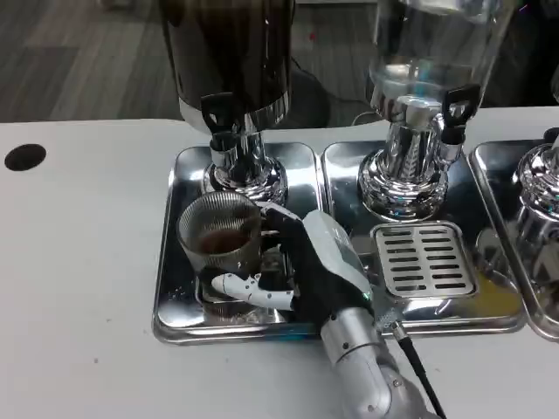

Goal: Grasp the cup under the faucet to collect the drink, then remove the cup.

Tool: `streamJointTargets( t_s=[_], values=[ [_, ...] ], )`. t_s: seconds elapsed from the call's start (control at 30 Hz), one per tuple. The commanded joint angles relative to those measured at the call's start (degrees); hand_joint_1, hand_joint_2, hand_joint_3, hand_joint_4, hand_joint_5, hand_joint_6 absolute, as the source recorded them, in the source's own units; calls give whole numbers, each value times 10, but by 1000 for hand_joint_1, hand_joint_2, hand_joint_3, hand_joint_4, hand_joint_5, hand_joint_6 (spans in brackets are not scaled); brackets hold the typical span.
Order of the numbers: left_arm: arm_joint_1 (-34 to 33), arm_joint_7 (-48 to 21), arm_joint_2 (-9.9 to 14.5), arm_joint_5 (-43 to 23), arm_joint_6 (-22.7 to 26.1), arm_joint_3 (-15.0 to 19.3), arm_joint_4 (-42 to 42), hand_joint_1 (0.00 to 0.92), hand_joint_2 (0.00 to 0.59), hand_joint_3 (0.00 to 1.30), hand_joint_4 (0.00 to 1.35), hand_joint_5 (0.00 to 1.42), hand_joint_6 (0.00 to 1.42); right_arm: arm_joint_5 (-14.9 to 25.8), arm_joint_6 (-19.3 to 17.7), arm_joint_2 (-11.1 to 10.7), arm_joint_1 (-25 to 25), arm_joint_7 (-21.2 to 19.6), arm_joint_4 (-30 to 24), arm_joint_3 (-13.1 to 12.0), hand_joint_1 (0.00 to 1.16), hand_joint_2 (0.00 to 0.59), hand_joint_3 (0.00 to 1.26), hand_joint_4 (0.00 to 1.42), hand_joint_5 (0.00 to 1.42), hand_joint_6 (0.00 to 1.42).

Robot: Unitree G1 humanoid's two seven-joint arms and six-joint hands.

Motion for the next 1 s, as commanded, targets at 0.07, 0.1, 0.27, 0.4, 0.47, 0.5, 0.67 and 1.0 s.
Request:
streamJointTargets(
  t_s=[0.07, 0.1, 0.27, 0.4, 0.47, 0.5, 0.67, 1.0],
  values=[
    [-4, -12, 6, 0, 9, -1, 7, 0, 111, 300, 139, 160, 372, 6, -9, 23, 1, -6, 11, 1, 632, 125, 333, 377, 412, 260],
    [-5, -13, 6, 1, 9, -2, 7, 0, 111, 300, 140, 161, 372, 7, -9, 23, 1, -7, 11, 1, 631, 125, 337, 388, 420, 260],
    [-9, -18, 7, 4, 14, -6, 4, 0, 112, 300, 142, 163, 372, 8, -15, 19, 5, -13, 9, -1, 620, 124, 361, 412, 452, 293],
    [-13, -22, 7, 7, 18, -9, 1, 0, 112, 301, 144, 164, 372, 11, -18, 15, 11, -13, 0, -3, 611, 127, 363, 416, 464, 298],
    [-15, -25, 7, 8, 20, -10, -1, 0, 112, 301, 148, 164, 372, 12, -19, 13, 14, -12, -5, -4, 610, 127, 365, 416, 465, 299],
    [-17, -26, 7, 9, 22, -11, -3, 0, 112, 301, 149, 164, 372, 13, -19, 11, 15, -11, -9, -5, 610, 127, 365, 416, 465, 299],
    [-21, -30, 7, 12, 26, -14, -6, 0, 113, 301, 152, 165, 372, 15, -22, 7, 20, -8, -16, -9, 608, 128, 370, 416, 465, 301],
    [-29, -38, 11, 15, 33, -22, -10, 0, 113, 301, 153, 167, 372, 19, -42, -5, 35, -3, -32, -20, 608, 128, 391, 447, 497, 337]
  ],
)
